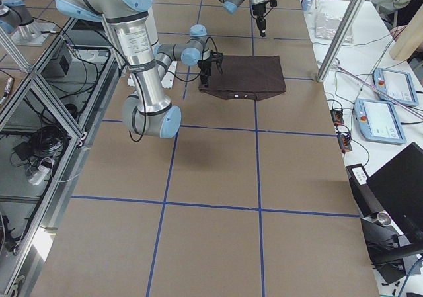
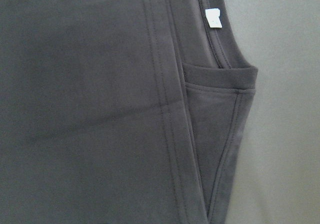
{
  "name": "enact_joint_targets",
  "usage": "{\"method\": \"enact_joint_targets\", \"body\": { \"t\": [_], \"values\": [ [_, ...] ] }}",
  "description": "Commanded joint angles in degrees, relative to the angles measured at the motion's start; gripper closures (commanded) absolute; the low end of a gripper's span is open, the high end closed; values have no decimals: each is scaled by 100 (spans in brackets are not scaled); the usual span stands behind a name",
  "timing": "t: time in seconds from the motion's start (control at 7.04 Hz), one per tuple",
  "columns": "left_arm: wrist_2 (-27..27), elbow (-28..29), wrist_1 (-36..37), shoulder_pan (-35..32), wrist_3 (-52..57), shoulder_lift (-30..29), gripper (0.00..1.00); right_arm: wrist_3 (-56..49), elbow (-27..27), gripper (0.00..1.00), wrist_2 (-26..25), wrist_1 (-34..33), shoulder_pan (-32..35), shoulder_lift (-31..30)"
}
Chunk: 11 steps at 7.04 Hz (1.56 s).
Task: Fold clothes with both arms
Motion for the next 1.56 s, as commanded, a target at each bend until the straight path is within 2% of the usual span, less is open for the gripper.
{"method": "enact_joint_targets", "body": {
  "t": [0.0,0.14,0.43,1.14,1.28,1.42],
  "values": [
    [0,-21,0,8,0,37,54,737,-31,0,-47,267,-28,20],
    [0,-21,0,8,0,37,53,1358,-135,0,-56,312,-98,-59],
    [9,-56,0,8,-9,37,53,1714,-198,12,-13,312,-116,-51],
    [9,-100,0,-1,-9,72,53,1733,-461,15,-38,312,-195,-42],
    [9,-143,0,8,-9,107,53,1751,-479,31,-47,312,-195,-33],
    [9,-170,0,8,-9,107,53,1925,-479,65,-47,312,-204,-50]
  ]
}}
